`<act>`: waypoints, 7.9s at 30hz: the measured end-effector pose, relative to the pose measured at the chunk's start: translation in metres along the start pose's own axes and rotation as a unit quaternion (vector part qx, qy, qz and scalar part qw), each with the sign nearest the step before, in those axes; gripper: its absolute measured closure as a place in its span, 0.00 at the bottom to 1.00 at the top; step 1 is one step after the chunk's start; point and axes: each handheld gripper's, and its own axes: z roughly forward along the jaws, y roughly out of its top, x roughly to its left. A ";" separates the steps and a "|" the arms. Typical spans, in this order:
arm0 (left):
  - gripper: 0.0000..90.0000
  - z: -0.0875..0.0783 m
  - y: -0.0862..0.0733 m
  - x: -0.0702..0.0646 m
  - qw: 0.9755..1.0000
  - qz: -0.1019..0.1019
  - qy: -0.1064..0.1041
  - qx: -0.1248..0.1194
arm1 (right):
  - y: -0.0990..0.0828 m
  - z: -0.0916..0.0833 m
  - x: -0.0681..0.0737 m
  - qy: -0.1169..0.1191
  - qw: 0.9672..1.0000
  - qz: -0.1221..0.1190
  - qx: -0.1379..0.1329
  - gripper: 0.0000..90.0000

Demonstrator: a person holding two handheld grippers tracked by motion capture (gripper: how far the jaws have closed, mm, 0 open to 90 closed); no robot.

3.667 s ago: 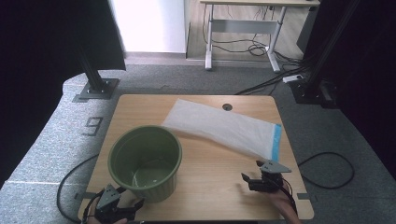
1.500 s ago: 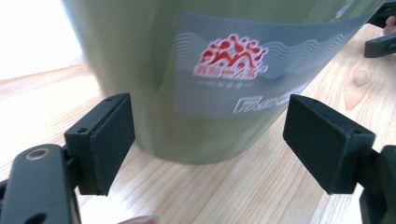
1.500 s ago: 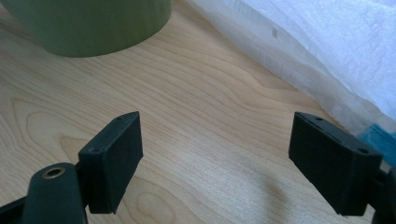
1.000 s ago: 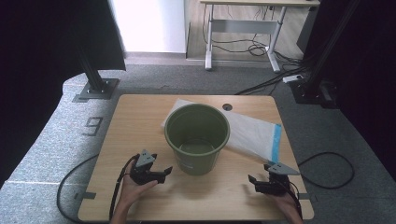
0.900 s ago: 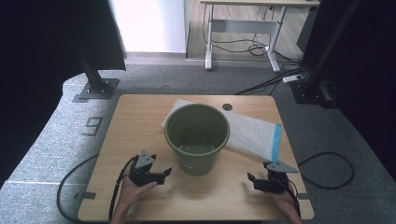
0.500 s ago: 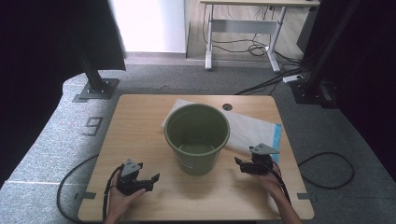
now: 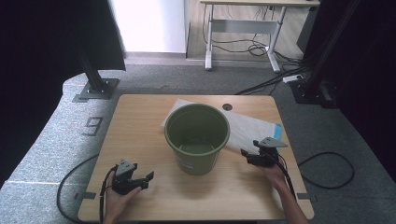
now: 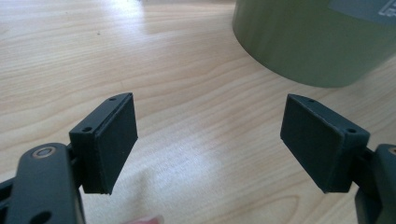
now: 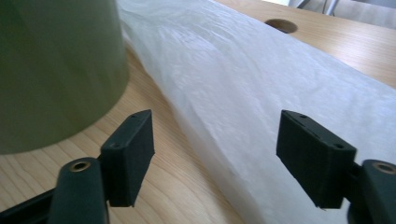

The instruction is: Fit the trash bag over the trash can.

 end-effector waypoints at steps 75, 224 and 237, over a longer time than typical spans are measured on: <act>0.25 -0.001 0.005 0.034 0.999 -0.045 -0.010 -0.022 | -0.027 -0.058 0.047 -0.015 0.998 -0.014 0.057 0.60; 0.25 -0.003 -0.003 0.029 0.998 -0.053 -0.014 -0.016 | 0.150 -0.089 0.095 0.046 0.979 -0.013 -0.200 0.98; 0.25 -0.002 -0.004 0.030 0.998 -0.053 -0.012 -0.015 | 0.122 -0.056 0.116 0.134 0.979 0.014 -0.150 0.75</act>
